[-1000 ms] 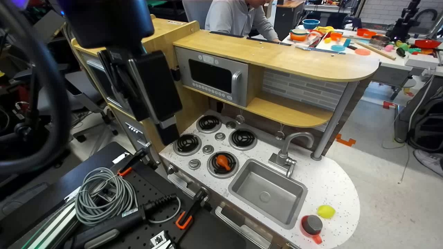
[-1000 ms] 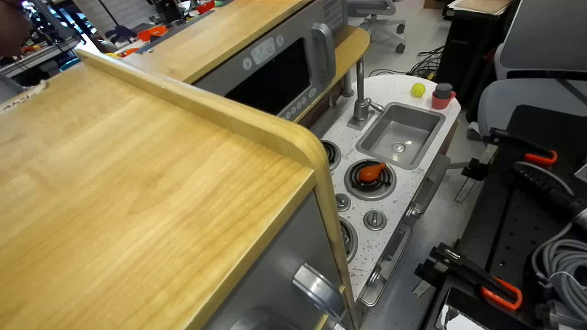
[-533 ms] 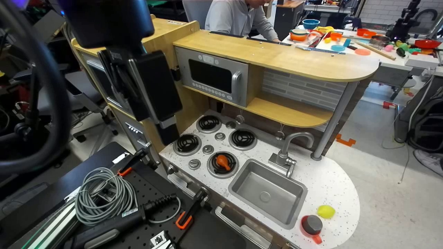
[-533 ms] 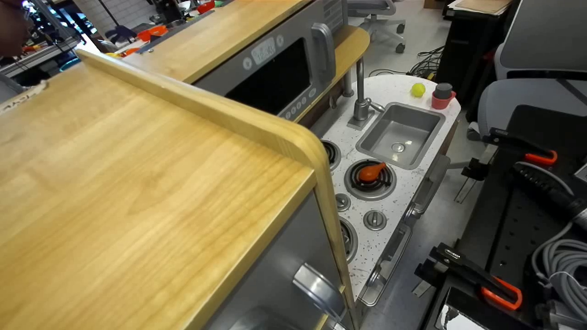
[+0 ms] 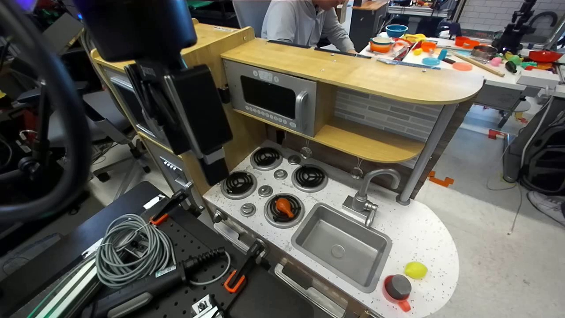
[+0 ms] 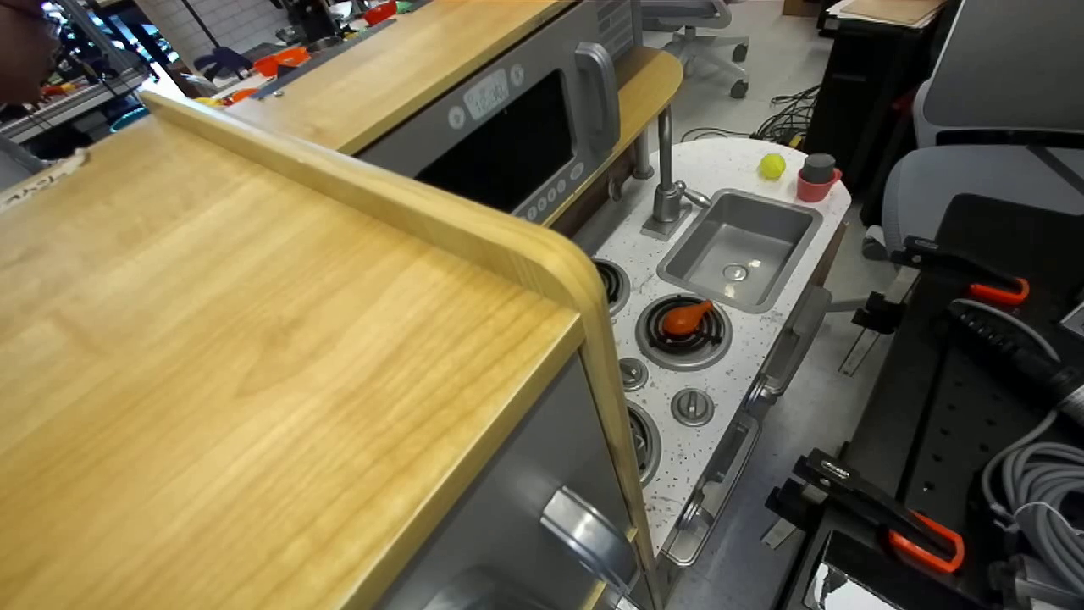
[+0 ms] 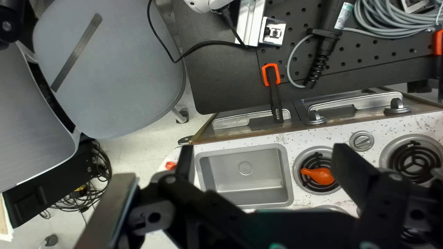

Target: Take the grey object out of the orange cup and put it on the counter

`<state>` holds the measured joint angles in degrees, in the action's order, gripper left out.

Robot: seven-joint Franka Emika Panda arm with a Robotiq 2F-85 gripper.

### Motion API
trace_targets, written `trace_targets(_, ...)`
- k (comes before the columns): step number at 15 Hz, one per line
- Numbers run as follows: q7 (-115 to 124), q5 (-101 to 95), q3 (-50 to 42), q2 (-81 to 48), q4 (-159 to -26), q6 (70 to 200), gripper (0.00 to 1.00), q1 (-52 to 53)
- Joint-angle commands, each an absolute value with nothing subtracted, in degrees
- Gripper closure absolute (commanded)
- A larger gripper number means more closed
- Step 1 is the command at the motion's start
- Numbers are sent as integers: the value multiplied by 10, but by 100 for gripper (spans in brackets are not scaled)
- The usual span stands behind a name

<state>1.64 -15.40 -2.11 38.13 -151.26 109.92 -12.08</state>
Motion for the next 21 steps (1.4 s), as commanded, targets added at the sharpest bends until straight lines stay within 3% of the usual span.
trace_targets(1, 14, -164, -32, 383, -1516, 1117, 0, -108)
trace_targets(14, -111, -155, -64, 377, -1513, 1125, 0, -69)
trace_targets(15, -148, -198, -106, 290, -1491, 1203, 0, -96)
trace_targets(21, -254, -175, -201, 111, -1423, 1331, 0, -116)
